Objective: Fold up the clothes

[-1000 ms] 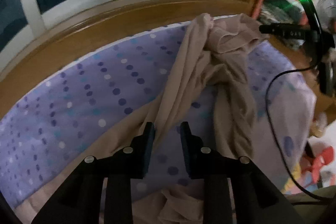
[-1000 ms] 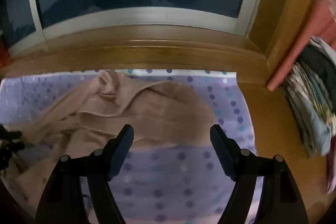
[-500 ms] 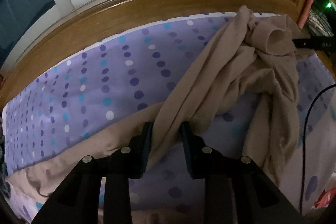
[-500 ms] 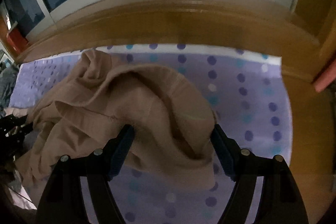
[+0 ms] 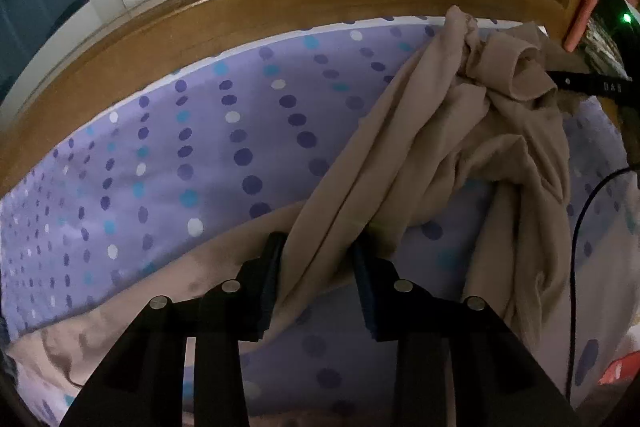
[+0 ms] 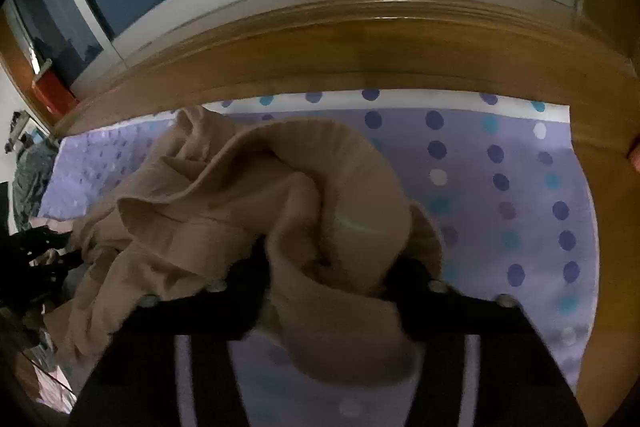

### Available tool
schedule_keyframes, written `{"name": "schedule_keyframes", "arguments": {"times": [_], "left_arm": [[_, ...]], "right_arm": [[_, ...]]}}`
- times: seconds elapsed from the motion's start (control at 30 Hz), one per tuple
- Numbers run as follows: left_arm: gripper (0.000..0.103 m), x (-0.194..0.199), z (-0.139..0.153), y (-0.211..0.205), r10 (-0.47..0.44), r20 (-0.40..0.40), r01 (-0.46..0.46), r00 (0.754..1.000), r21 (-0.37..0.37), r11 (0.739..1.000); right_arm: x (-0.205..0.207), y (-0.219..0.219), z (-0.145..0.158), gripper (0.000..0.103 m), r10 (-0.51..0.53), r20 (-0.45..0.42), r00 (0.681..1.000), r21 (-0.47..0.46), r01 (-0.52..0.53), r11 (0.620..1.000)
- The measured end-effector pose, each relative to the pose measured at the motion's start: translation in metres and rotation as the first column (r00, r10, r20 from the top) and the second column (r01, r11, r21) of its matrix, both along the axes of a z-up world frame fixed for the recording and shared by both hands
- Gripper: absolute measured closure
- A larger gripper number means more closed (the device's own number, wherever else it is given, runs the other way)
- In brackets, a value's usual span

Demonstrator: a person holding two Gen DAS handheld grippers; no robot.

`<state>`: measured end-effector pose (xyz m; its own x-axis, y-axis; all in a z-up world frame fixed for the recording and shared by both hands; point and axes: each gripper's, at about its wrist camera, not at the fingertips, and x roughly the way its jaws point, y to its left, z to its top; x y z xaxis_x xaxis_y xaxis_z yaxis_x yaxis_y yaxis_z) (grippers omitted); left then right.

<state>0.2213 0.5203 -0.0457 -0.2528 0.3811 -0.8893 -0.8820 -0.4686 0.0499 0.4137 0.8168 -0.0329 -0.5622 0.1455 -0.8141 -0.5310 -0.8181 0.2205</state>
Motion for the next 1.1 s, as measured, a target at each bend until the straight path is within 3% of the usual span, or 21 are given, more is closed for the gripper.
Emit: {"name": "schedule_keyframes", "arguments": {"times": [0.03,0.1,0.27,0.4,0.47,0.6,0.73,0.8,0.87,1.0,1.03,1.1], "left_arm": [[0.075,-0.001,0.0,0.001,0.002,0.008,-0.002,1.0,0.0,1.0],[0.091,-0.002,0.004,0.001,0.012,0.011,-0.012,1.0,0.01,1.0],[0.094,-0.006,0.029,-0.008,0.075,0.013,-0.076,0.997,0.092,0.993],[0.094,-0.006,0.068,0.0,0.05,-0.06,-0.041,0.997,0.145,0.989],[0.094,-0.016,0.076,0.016,0.031,-0.06,-0.021,0.998,0.155,0.988],[0.094,-0.033,0.065,0.062,-0.027,-0.019,0.029,0.999,0.132,0.991],[0.093,-0.012,0.026,0.108,-0.106,0.047,0.105,0.993,0.027,0.994],[0.09,-0.002,0.002,0.125,-0.119,0.016,0.119,0.993,-0.061,0.991],[0.084,0.005,0.0,0.129,-0.104,-0.053,0.101,0.993,-0.056,0.993],[0.083,0.006,0.011,0.121,-0.092,-0.028,0.09,0.995,-0.066,0.994],[0.082,0.006,0.015,0.116,-0.087,-0.015,0.086,0.996,-0.06,0.994],[0.079,0.005,0.025,0.103,-0.074,0.014,0.075,0.997,-0.043,0.996]], "right_arm": [[0.001,-0.001,0.0,0.066,-0.005,-0.011,1.0,-0.01,0.005,1.0],[0.004,-0.001,0.003,0.07,-0.03,-0.049,0.998,-0.035,0.028,0.999],[0.035,-0.011,0.033,0.071,-0.119,-0.137,0.983,-0.087,0.108,0.99],[0.076,-0.027,0.079,0.072,-0.185,-0.191,0.964,-0.143,0.159,0.977],[0.097,-0.039,0.104,0.072,-0.218,-0.198,0.956,-0.149,0.191,0.97],[0.125,-0.041,0.118,0.071,-0.314,-0.115,0.942,-0.175,0.292,0.94],[0.131,-0.03,0.09,0.071,-0.399,0.024,0.917,-0.105,0.399,0.911],[0.129,-0.02,0.067,0.066,-0.429,0.102,0.898,-0.082,0.437,0.896],[0.131,-0.01,0.053,0.063,-0.473,0.153,0.868,-0.039,0.483,0.874],[0.151,0.0,0.065,0.059,-0.57,0.12,0.813,-0.01,0.575,0.818],[0.156,-0.001,0.071,0.059,-0.575,0.099,0.812,0.0,0.577,0.816],[0.149,-0.013,0.086,0.055,-0.528,0.067,0.847,0.042,0.526,0.849]]}}
